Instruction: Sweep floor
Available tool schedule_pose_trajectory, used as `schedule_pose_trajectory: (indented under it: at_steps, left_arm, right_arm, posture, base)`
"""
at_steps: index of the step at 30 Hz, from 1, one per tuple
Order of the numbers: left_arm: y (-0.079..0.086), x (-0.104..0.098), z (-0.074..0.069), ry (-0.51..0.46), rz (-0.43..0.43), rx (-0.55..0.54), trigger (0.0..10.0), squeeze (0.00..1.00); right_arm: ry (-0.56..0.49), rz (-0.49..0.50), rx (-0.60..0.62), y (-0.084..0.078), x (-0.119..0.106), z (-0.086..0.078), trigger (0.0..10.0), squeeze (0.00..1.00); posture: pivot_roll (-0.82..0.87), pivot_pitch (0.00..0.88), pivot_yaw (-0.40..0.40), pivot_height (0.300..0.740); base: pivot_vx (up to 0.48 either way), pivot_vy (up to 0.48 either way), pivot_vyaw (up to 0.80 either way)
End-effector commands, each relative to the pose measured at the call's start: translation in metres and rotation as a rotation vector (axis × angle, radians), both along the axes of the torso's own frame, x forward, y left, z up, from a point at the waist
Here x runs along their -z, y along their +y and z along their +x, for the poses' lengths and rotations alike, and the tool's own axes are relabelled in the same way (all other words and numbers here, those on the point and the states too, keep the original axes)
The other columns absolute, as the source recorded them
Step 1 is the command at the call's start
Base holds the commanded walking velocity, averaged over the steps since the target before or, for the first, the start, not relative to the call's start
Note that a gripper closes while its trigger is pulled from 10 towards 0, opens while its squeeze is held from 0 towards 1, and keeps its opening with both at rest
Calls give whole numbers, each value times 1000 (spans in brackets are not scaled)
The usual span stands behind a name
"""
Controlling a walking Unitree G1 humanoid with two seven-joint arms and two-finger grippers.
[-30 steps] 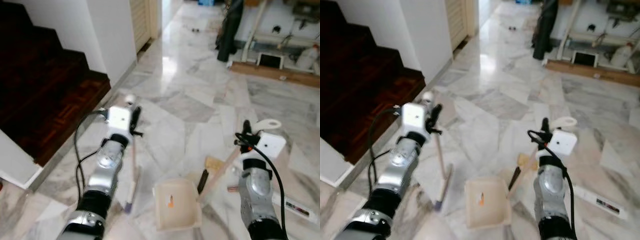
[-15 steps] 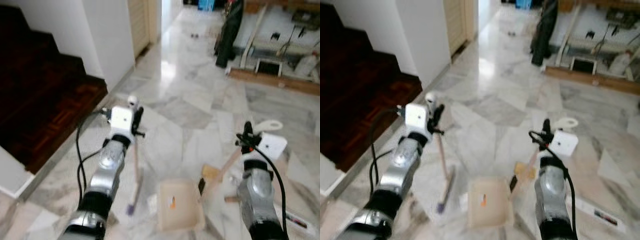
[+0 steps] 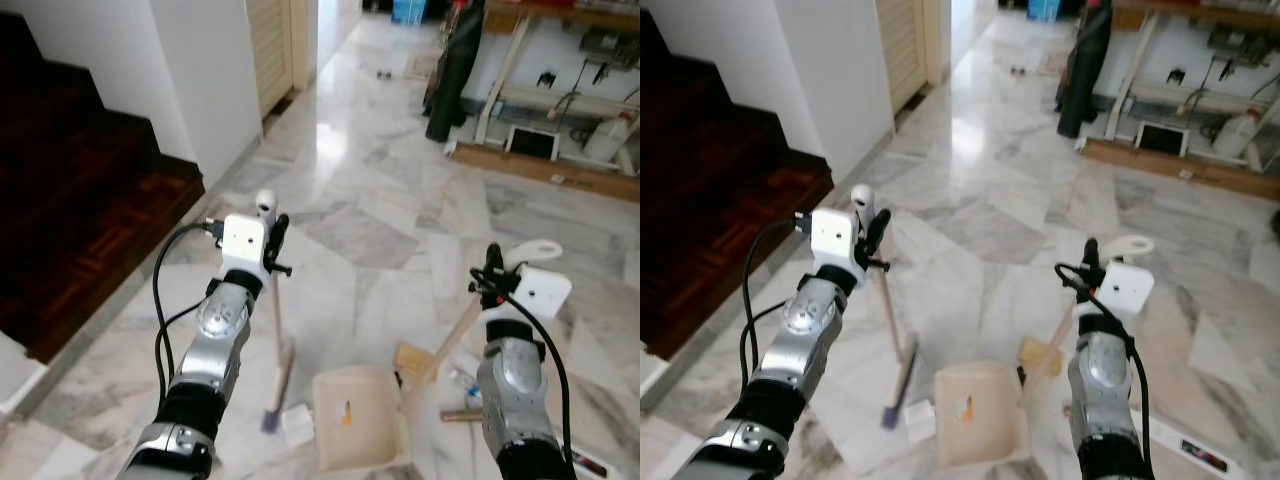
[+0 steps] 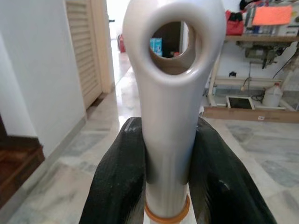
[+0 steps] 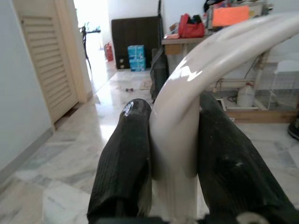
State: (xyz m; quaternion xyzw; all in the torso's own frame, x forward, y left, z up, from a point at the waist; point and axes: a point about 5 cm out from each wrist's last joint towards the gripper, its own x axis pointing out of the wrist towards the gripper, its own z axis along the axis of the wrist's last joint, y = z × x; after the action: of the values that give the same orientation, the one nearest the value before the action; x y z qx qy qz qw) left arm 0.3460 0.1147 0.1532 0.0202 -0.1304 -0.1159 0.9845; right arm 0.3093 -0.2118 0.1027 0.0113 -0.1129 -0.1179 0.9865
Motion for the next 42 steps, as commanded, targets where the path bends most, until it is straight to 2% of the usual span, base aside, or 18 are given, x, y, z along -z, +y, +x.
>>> schedule_pose_trajectory:
  at_steps: [1, 16, 29, 42]
  left_arm:
    - [4, -10, 0, -52, 20, -13, 10000, 0]
    - [4, -9, 0, -52, 21, -14, 10000, 0]
    - [5, -9, -1, -50, 28, -14, 10000, 0]
    - [7, -8, -1, -48, 37, -12, 10000, 0]
  right_arm:
    - [-37, 2, -3, 1, -8, 2, 10000, 0]
    - [-34, 0, -10, 3, -7, 2, 10000, 0]
    - [-20, 0, -4, 2, -2, 1, 10000, 0]
    - [44, -3, 20, 1, 15, -1, 10000, 0]
  posture:
    - [92, 69, -12, 740]
    - [91, 68, -13, 740]
    - [93, 69, -13, 740]
    - [97, 72, -13, 740]
  base:
    - [262, 0, 0]
    - [267, 0, 0]
    - [0, 0, 0]
    - [0, 0, 0]
